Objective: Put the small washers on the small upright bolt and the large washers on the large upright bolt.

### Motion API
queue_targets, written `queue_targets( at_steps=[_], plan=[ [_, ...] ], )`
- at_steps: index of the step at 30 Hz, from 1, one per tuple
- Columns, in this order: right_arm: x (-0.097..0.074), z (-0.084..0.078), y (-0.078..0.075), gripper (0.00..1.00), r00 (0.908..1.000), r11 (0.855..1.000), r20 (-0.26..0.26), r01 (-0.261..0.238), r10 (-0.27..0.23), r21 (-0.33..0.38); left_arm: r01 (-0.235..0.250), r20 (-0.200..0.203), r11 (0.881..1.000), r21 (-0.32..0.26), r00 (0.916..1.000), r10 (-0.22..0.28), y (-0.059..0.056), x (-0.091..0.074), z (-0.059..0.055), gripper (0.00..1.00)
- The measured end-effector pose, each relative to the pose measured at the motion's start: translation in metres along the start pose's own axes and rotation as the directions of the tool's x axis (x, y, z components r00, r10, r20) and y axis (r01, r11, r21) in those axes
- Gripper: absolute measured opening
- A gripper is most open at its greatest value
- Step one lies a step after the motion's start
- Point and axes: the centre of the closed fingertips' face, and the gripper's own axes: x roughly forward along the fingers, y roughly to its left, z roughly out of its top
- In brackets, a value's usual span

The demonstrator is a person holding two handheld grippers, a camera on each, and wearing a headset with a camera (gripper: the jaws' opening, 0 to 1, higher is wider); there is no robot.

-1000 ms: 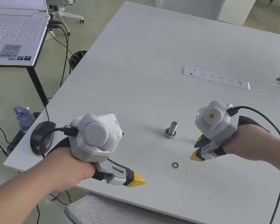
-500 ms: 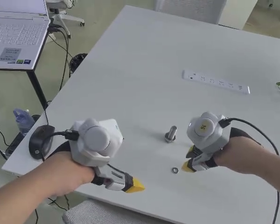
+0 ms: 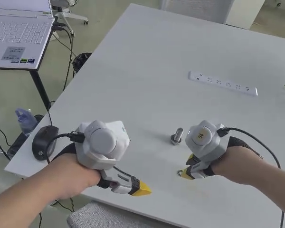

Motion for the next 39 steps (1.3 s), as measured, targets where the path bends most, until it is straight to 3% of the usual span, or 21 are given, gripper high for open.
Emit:
queue_targets(
  at_steps=[13, 39],
  plan=[
    [0.017, -0.012, -0.002, 0.25, 0.9998, 0.999, -0.012, 0.016, -0.015, 0.029, 0.005, -0.01, 1.0, 0.001, 0.9999, -0.005, -0.004, 0.001, -0.005, 0.84],
    [0.025, -0.007, -0.003, 0.24, 0.9982, 0.999, -0.024, 0.055, -0.055, -0.002, 0.0, -0.006, 1.0, -0.009, 1.0, 0.0, -0.003, -0.001, -0.006, 0.83]
  ],
)
